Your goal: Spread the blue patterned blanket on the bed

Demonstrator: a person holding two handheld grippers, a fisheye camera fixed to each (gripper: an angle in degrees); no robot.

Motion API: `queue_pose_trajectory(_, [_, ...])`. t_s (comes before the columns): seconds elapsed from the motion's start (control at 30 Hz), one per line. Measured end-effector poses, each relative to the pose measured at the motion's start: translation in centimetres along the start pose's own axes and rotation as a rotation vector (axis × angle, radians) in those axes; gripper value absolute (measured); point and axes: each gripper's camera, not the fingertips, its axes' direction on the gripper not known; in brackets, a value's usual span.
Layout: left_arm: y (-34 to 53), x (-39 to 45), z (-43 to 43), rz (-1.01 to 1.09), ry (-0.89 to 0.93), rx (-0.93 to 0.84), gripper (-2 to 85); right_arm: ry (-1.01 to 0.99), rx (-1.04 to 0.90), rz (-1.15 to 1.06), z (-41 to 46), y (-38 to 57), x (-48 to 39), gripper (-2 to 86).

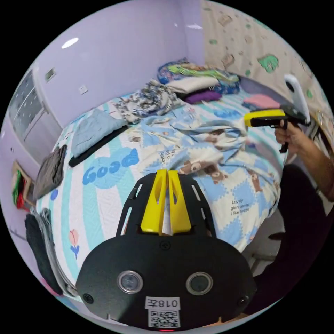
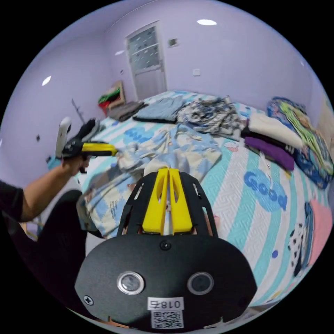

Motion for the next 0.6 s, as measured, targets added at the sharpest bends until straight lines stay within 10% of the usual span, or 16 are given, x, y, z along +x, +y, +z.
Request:
queue_pose_trajectory(0.2, [8.9,-17.8,-7.4,-0.611,0.047,0.314,-0.8,0.078,0.315,0.533,-10.9,2.5,15.9,0.3])
queue_pose_trajectory(0.33, [18.9,-29.2,-5.1,-1.072,0.189,0.271,0.1,0.099,0.173,0.863,-11.1,7.7,26.6,2.1])
queue_pose_trajectory(0.6, [25.3,-29.8,-3.0,-1.059,0.223,0.157,8.7,-0.003,0.196,0.939,-13.5,13.2,29.0,6.9])
